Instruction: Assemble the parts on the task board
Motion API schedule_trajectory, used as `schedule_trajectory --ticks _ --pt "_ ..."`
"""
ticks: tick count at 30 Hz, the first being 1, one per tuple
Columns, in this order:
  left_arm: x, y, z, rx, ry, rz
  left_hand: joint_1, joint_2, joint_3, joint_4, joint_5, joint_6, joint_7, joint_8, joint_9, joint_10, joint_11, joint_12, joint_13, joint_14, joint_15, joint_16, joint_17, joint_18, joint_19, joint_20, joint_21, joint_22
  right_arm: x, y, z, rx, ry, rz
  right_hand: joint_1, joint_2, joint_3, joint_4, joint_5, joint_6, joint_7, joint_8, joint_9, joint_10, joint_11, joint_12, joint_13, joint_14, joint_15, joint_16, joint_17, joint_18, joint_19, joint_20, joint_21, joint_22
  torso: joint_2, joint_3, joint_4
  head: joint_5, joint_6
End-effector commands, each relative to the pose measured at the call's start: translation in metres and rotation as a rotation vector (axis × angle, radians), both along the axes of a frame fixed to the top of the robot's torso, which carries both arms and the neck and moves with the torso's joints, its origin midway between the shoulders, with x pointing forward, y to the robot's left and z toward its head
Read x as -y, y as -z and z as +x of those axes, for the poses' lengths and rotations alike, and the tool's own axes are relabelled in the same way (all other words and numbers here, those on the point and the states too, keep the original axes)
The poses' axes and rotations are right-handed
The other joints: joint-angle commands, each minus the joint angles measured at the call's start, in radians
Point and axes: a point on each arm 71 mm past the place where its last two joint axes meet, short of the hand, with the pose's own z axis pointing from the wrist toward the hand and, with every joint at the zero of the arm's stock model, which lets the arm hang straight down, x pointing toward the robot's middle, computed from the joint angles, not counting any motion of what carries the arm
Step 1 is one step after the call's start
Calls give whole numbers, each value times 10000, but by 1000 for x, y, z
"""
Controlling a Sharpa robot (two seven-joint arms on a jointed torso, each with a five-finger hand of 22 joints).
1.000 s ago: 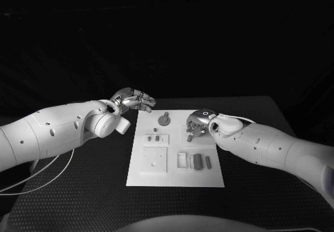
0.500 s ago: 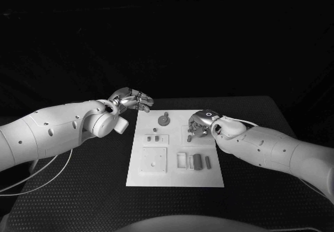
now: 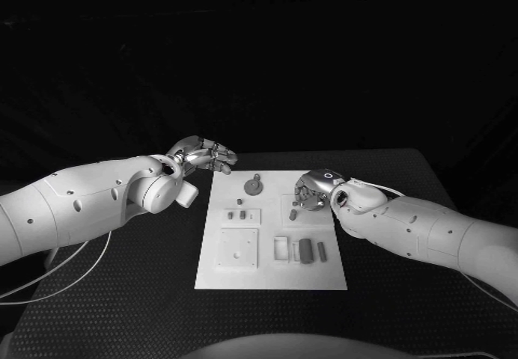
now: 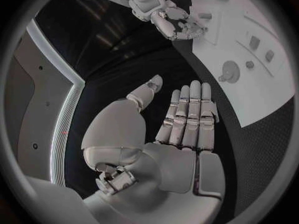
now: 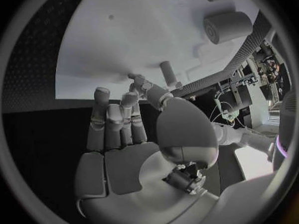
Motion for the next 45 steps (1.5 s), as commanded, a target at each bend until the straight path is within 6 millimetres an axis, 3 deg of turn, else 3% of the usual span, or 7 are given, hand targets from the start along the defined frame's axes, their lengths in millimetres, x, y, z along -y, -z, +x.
schedule_trajectory --ticks 1,6,15,19,21,29,45 --pt "1 -1 0 43 51 -47 13 -31 -22 25 -22 -53 -14 45 -13 100 -9 88 1 85 -3 -72 36 96 85 -1 50 -27 0 -5 -1 -98 88 509 -40 13 79 -2 12 56 97 -42 -11 33 -31 -14 -10 73 -22 -6 -9 58 58 -18 52 173 2 2 -1 0 2" --pt "1 -1 0 32 52 -44 5 -37 -27 37 -22 -54 -13 51 -17 158 -33 110 5 101 -7 -92 71 95 99 -4 51 -54 -1 -10 3 -282 130 545 -46 13 83 0 11 55 98 -45 -9 36 -31 -18 -17 78 -25 -12 -12 58 60 -20 49 172 -5 5 -24 -36 33" --pt "1 -1 0 16 37 -34 -5 -47 -33 44 -23 -59 -12 52 -20 165 -36 107 0 106 -8 -106 88 94 105 -5 52 -69 0 -4 5 -915 188 81 -140 68 124 16 9 -78 157 -150 2 -75 24 -117 -100 3 4 -146 -51 58 -47 19 -61 151 7 4 -1 -70 35" --pt "1 -1 0 13 52 -39 -8 -52 -35 46 -23 -65 -10 50 -23 162 -35 103 -3 107 -8 -112 96 93 106 -6 51 -75 4 -3 7 -1099 169 -59 -154 -66 110 37 4 -468 312 -371 -15 -450 185 -317 -213 -254 119 -410 -136 56 -311 146 -253 136 3 -9 8 -92 30" --pt "1 -1 0 6 63 -41 -8 -54 -35 46 -23 -68 -9 49 -24 160 -34 100 -5 108 -9 -116 100 93 107 -7 51 -79 4 -1 6 -1302 53 -141 -115 -253 94 52 4 -1044 521 -743 -166 -669 367 -347 -231 -424 282 -512 -158 57 -479 249 -340 158 5 -9 11 -90 19" --pt "0 -1 0 8 42 -33 -6 -56 -35 47 -22 -75 -7 47 -27 155 -32 93 -10 109 -9 -125 111 93 109 -8 50 -89 2 2 2 -1483 -390 -434 40 -841 -128 10 -2 -2148 969 -1450 -572 -1107 792 -263 -205 -749 688 -538 -118 58 -757 411 -388 208 5 -7 8 -99 -14" --pt "-2 -1 -1 -2 22 -24 0 -54 -33 49 -22 -85 -4 47 -31 150 -28 84 -18 113 -10 -143 132 91 112 -9 49 -106 1 4 -6 -1560 -804 -502 143 -899 -200 53 -3 -1943 970 -1346 -648 -1280 803 -138 -204 -910 723 -497 -90 58 -886 504 -371 214 3 0 7 -65 -58"
